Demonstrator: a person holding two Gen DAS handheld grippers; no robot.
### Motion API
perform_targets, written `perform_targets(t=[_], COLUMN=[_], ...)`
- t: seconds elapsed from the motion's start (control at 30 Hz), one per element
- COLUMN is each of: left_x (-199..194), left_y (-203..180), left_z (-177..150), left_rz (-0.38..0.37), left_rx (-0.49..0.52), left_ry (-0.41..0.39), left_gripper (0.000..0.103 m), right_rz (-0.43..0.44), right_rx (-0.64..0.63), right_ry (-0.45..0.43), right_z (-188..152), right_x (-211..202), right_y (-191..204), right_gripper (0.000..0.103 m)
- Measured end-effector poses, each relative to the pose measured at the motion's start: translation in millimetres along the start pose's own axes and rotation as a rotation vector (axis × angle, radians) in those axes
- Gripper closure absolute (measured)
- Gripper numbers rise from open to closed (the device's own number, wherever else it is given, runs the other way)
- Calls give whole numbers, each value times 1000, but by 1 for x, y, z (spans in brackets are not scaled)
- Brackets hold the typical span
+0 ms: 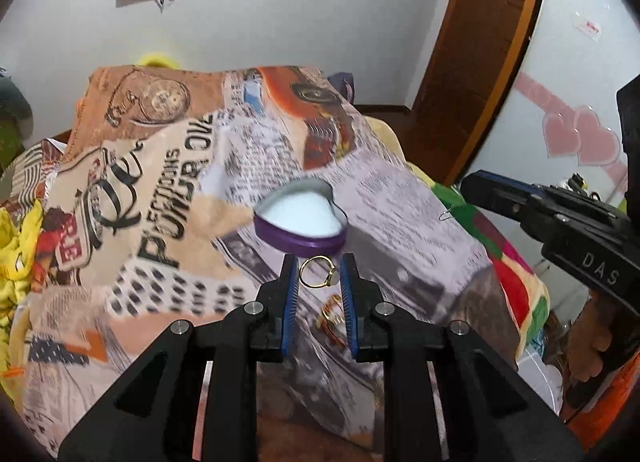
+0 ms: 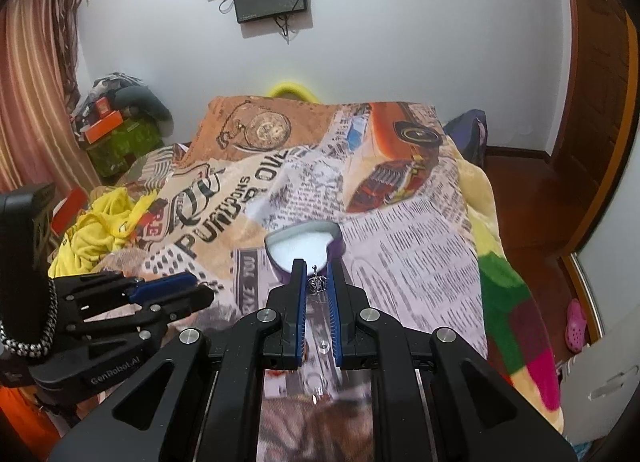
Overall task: Organize jewelry
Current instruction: 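Carry the gold ring in the left gripper over the tin while the right carries the earring, then open both grippers to drop the ring and earring into the tin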
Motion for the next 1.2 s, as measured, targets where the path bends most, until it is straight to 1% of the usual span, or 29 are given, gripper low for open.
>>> perform_targets(t=[0.3, 0.47, 0.83, 1.03, 1.2], left_x=[22, 43, 89, 110, 122], left_y=[13, 20, 26, 25, 26], left_z=[30, 43, 54, 51, 44], left_rz=[17, 35, 21, 13, 16], left_rx=[0, -6, -7, 7, 17], left_ry=[-22, -19, 51, 94, 130], left_gripper=[83, 83, 83, 83, 83], right_rz=[2, 35, 107, 142, 175], right_rx=[-13, -3, -17, -38, -36], right_ry=[-8, 9, 97, 150, 179], right_z=[20, 25, 25, 20, 16], right_x=[30, 52, 99, 120, 129], right_y=[-3, -6, -11, -7, -6], right_gripper=[94, 94, 94, 94, 94])
Point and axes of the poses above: each gripper's, at about its wrist camera, not at the fingertips, and x roughly the way its jaws point, y to its left, z to its top, the point moved 9 cm from there along x, roughly the way its jaws point, and after that the axes turned 13 degrees about -x, right-handed, at the moved point
